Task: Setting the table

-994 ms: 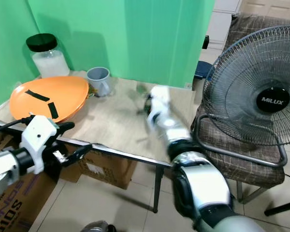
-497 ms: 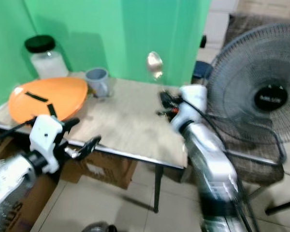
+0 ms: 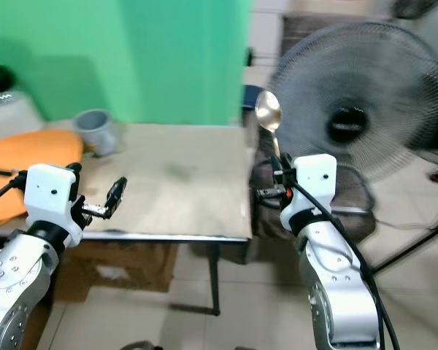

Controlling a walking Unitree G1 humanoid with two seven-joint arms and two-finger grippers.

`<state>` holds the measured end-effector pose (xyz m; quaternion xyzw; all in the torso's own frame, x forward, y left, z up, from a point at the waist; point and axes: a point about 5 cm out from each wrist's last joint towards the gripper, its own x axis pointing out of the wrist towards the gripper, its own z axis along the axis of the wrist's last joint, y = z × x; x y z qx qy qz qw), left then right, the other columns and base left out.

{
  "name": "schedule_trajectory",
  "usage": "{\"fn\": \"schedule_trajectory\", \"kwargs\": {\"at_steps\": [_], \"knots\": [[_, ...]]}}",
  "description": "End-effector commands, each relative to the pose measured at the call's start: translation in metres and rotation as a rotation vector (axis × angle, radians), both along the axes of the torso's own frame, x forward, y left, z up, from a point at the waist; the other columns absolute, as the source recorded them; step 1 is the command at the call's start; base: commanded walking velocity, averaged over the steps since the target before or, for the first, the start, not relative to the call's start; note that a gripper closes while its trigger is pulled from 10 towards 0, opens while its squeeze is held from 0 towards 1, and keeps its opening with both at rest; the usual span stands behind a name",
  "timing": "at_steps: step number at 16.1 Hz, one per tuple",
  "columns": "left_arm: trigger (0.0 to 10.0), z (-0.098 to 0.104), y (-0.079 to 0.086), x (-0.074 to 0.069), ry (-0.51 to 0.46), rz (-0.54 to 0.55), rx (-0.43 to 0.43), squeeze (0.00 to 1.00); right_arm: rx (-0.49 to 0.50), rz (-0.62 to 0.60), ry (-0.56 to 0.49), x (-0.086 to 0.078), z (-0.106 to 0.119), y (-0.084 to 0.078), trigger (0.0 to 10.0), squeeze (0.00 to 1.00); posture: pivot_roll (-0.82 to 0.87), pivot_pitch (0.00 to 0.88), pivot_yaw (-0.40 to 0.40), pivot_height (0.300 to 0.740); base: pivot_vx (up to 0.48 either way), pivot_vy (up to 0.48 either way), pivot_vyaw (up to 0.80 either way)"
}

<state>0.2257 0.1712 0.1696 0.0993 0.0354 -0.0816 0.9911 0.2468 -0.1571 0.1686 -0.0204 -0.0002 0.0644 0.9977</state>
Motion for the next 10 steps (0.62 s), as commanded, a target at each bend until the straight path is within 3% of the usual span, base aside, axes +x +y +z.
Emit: {"fn": "schedule_trajectory", "kwargs": {"at_steps": [1,10], "knots": [[10.0,0.0039,-0.0016,0.0029,-0.028,0.013,-0.012,0.0,0.034,-0.035,0.014,0.0008,0.0003,-0.0043,10.0,0.0,0.04,0.0,0.008,0.74,0.0,0.0,-0.8],[10.0,0.0001,-0.0022,0.0119,-0.035,0.055,-0.03,0.0,0.039,-0.067,0.057,0.0039,0.001,-0.0097,10.0,0.0,0.03,0.0,0.003,0.74,0.0,0.0,-0.8]]}}
